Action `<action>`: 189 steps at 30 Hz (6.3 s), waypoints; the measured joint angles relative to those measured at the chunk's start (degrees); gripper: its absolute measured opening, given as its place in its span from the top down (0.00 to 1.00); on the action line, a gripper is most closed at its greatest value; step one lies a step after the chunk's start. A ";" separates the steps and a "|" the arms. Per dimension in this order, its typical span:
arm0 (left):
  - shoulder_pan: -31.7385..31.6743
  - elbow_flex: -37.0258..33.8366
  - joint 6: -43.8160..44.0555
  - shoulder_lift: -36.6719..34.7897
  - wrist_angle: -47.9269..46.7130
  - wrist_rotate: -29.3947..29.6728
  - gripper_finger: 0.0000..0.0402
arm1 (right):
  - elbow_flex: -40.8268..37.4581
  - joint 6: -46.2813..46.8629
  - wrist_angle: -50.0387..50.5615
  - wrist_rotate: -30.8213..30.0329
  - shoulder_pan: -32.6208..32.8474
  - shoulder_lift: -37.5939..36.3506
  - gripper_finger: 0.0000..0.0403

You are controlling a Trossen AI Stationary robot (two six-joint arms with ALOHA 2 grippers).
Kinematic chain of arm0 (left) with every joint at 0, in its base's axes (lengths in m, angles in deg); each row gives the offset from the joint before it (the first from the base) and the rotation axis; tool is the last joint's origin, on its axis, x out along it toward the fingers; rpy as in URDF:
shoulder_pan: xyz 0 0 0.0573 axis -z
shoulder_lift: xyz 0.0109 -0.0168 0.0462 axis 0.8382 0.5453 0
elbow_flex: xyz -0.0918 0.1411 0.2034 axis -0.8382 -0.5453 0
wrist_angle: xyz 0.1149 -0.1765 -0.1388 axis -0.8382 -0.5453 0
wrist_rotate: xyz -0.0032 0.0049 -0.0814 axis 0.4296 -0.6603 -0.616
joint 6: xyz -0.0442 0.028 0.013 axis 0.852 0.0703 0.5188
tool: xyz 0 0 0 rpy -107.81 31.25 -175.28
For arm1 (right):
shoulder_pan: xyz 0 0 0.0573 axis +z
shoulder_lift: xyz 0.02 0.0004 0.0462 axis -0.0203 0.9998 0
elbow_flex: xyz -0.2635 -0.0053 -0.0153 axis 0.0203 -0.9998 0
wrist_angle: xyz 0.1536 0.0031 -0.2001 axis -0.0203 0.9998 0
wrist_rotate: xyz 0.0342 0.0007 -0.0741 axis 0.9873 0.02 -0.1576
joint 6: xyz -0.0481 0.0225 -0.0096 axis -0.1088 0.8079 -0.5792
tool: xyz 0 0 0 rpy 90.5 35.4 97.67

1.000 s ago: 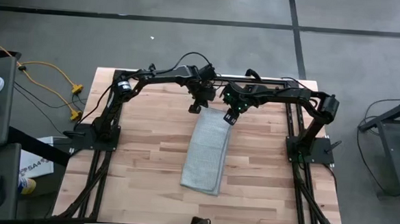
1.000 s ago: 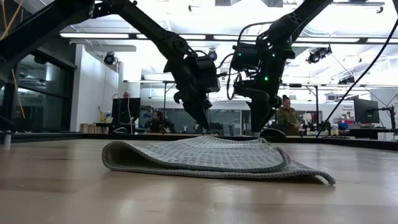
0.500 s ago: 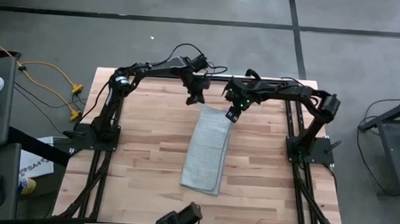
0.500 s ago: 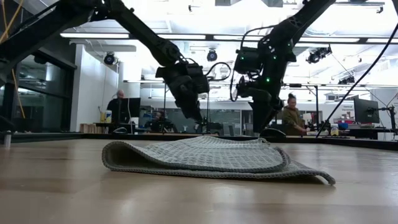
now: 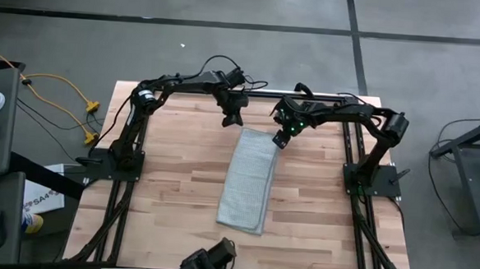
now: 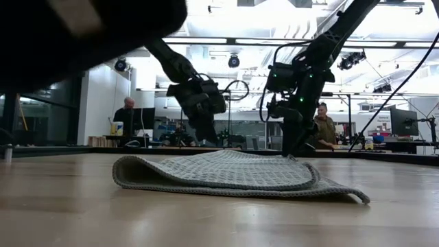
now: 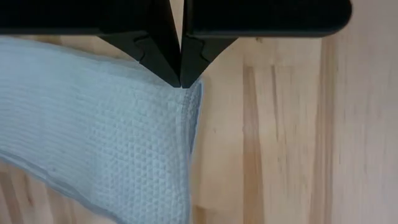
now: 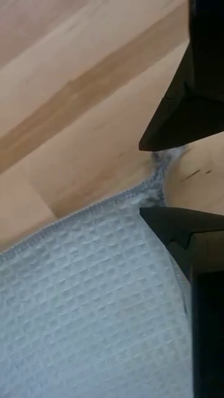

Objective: Fold microfiber towels
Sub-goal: Fold the gray microfiber towel

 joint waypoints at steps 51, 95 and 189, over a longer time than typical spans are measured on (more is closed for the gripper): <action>-0.15 -0.76 1.73 0.28 -1.64 -8.74 0.97 | 0.07 4.96 -1.06 7.33 0.13 3.06 0.63; 3.40 -0.72 17.68 -0.02 0.10 2.05 0.68 | 0.00 4.74 -2.51 10.34 2.12 3.17 0.63; 5.28 4.13 24.30 2.18 -7.24 9.29 0.80 | -0.02 5.31 -2.86 12.10 4.02 3.15 0.63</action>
